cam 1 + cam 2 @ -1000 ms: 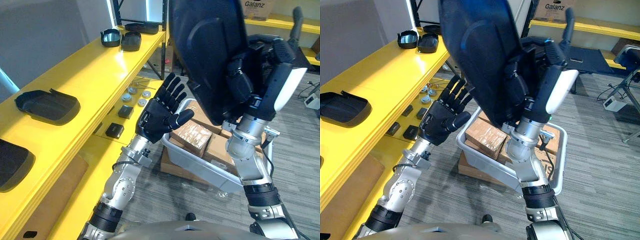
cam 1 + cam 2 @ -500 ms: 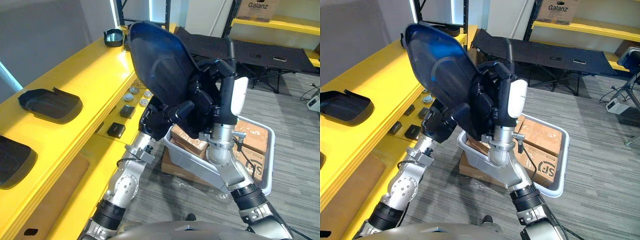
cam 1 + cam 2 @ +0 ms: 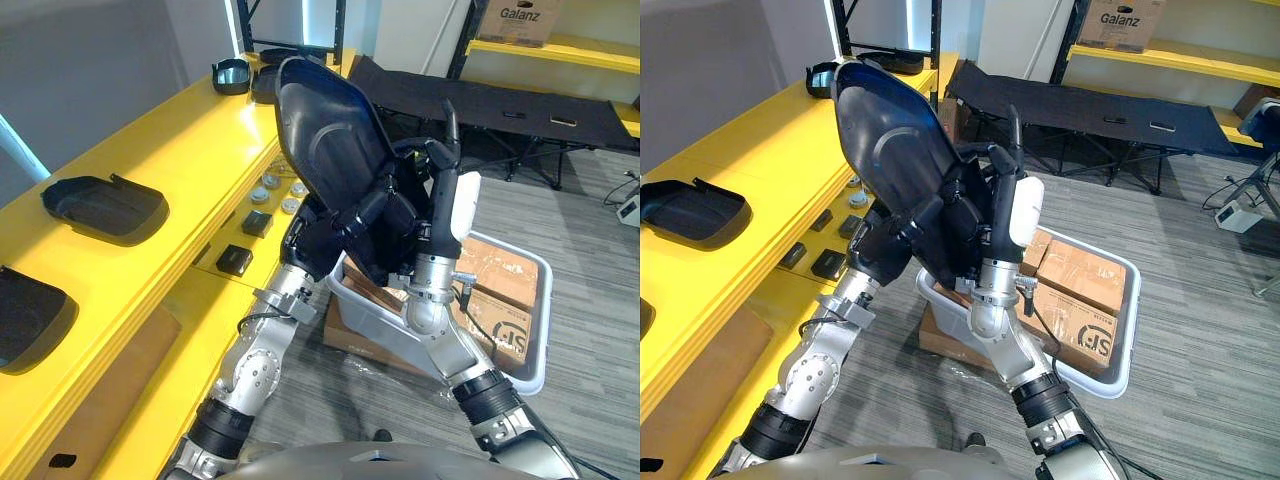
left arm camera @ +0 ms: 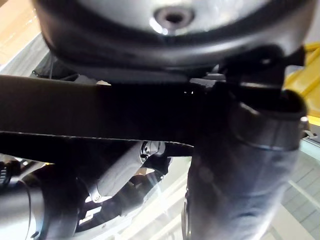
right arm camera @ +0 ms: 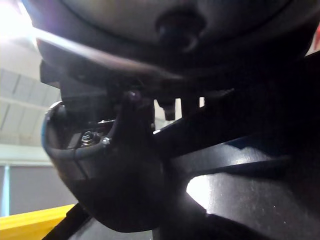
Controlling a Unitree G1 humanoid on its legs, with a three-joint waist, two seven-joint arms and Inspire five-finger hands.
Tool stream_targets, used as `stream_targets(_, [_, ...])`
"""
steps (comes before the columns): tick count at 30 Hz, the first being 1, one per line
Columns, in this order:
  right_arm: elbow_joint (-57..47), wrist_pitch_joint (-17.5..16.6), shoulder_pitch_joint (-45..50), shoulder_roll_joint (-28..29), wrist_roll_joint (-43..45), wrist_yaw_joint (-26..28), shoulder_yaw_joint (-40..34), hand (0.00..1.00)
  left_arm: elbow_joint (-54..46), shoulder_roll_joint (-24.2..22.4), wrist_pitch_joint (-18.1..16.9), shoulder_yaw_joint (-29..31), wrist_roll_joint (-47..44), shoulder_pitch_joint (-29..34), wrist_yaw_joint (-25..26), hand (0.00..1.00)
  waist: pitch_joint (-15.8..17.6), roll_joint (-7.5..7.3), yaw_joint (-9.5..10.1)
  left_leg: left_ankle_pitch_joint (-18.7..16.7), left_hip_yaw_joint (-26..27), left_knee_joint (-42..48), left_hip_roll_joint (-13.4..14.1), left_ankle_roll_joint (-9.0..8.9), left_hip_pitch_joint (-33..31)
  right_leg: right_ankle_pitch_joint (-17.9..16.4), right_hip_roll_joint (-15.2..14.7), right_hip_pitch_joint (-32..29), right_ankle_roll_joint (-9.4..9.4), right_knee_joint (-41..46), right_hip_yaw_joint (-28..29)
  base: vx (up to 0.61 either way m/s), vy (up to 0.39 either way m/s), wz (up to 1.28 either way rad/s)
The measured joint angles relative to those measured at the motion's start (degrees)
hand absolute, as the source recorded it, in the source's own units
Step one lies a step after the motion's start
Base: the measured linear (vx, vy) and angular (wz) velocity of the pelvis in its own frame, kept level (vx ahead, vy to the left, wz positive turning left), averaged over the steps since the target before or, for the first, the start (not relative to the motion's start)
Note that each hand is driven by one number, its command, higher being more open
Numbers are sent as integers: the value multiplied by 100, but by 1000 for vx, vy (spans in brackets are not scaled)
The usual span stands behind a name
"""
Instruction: Walk over and take three plastic housings, then place them on the shelf
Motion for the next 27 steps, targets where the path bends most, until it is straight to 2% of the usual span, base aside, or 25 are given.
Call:
stream_targets(2, [-6,0,1,-2,1,-54,108,0,62,-3,-112,10,128,-4,310,0,-4,-4,-14,0,1,0,1,0,0,1,2,0,-1,0,1,0,0,0])
stream_targets(5, [-6,3,1,12,17,-61,288,0,291,-3,-293,98,191,-5,457,0,-14,-18,4,0,-6,6,1,0,0,2,2,6,-1,0,-4,0,0,0])
stream_targets(15, [-9,143,-2,52,1,-130,600,0,505,141,-386,293,336,-5,475,0,-70,-102,21,-5,-60,88,-2,-5,-57,-10,-4,-2,-22,-4,-76,-26,10,3])
stream_targets(22, [-9,147,-2,36,-17,-274,679,0,507,222,-348,302,111,-6,334,0,-132,-38,-8,-8,-58,91,1,-9,-56,-27,-1,-10,-47,-29,-75,-10,3,0])
stream_targets(23, [-9,147,-2,30,-17,-282,688,100,508,227,-348,302,110,-6,334,0,-139,-33,-8,-8,-59,90,2,-10,-55,-26,0,-10,-46,-30,-75,0,0,0])
stream_targets(27, [-16,144,-4,29,-17,-282,712,100,539,233,-408,297,109,-5,333,0,-143,-33,-6,-8,-61,90,2,-10,-55,-24,0,-7,-43,-30,-75,0,0,0])
